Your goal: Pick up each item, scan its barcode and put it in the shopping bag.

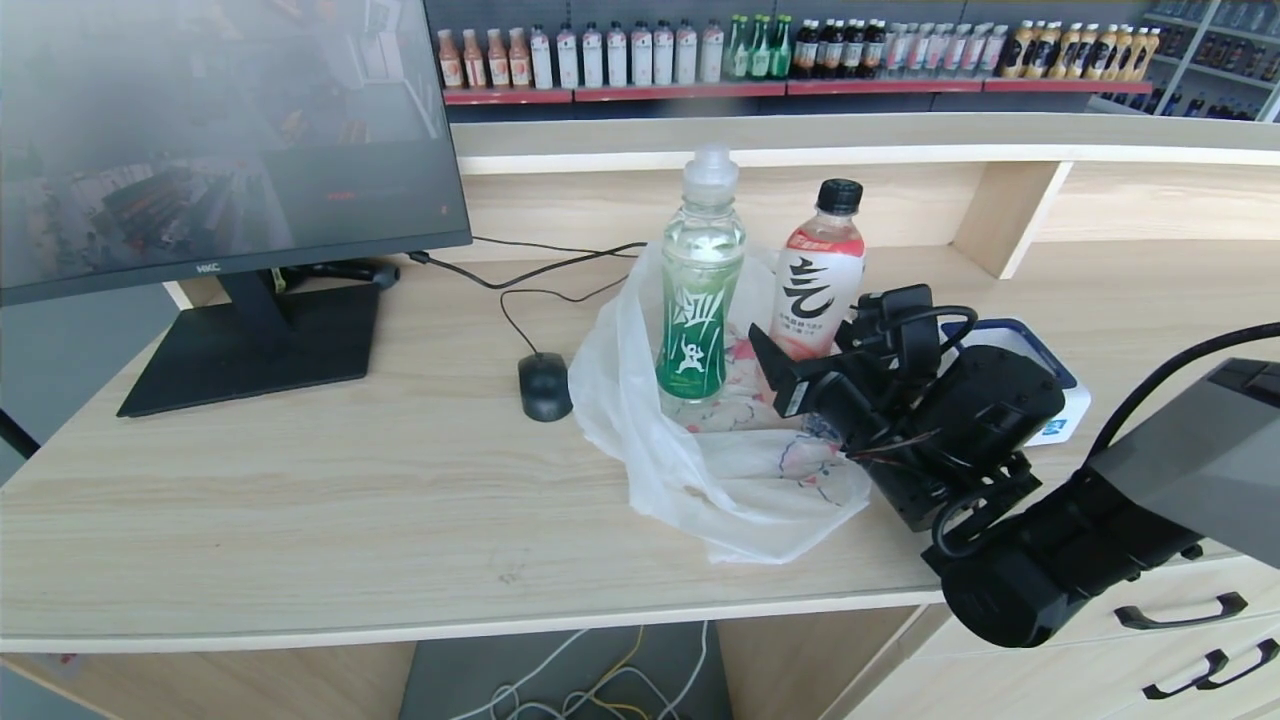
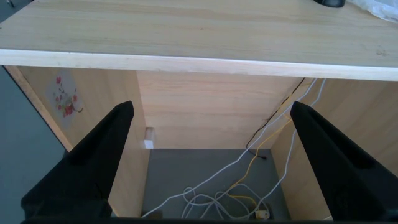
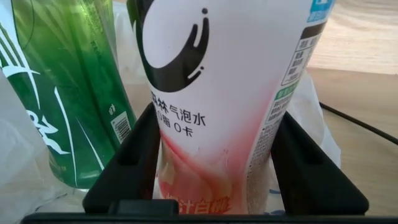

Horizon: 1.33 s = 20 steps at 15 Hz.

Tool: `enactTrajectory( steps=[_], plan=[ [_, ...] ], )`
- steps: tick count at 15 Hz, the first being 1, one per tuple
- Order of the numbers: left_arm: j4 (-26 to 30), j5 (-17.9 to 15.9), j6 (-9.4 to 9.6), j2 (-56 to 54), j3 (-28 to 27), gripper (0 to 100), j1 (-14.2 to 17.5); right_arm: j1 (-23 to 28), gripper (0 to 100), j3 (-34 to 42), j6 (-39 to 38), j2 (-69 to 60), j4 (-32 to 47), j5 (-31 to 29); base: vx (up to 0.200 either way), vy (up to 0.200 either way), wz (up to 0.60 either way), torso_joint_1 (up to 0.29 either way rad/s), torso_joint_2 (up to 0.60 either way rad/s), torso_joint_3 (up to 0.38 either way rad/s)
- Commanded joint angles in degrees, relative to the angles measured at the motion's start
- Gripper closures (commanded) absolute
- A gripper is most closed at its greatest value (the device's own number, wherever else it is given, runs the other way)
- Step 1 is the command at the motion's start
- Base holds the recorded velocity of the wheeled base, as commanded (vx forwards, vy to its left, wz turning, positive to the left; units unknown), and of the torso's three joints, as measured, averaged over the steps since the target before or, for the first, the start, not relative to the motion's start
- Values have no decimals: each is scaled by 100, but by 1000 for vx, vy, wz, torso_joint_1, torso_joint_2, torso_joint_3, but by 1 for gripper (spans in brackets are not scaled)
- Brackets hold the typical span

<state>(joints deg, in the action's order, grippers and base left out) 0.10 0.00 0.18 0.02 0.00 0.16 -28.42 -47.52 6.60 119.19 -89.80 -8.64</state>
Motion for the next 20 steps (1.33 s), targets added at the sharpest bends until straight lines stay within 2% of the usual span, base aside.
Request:
enactTrajectory(
  steps=[1,8,12,15,20],
  plan=[
    [-1,0,-1,-2,0,0,2,-6,0,50,-9,-106,-20,-6,0,0,0,0,0,0],
    [-1,0,-1,-2,0,0,2,-15,0,472,0,-598,-20,-6,0,0,0,0,0,0],
    [-1,0,-1,-2,0,0,2,-129,0,1227,8,-1451,-20,-6,0,0,0,0,0,0],
    [-1,0,-1,-2,0,0,2,-155,0,2238,88,-2435,-20,-6,0,0,0,0,0,0],
    [-1,0,-1,6,0,0,2,-85,0,4752,246,-4896,-20,3,0,0,0,0,0,0]
  ],
)
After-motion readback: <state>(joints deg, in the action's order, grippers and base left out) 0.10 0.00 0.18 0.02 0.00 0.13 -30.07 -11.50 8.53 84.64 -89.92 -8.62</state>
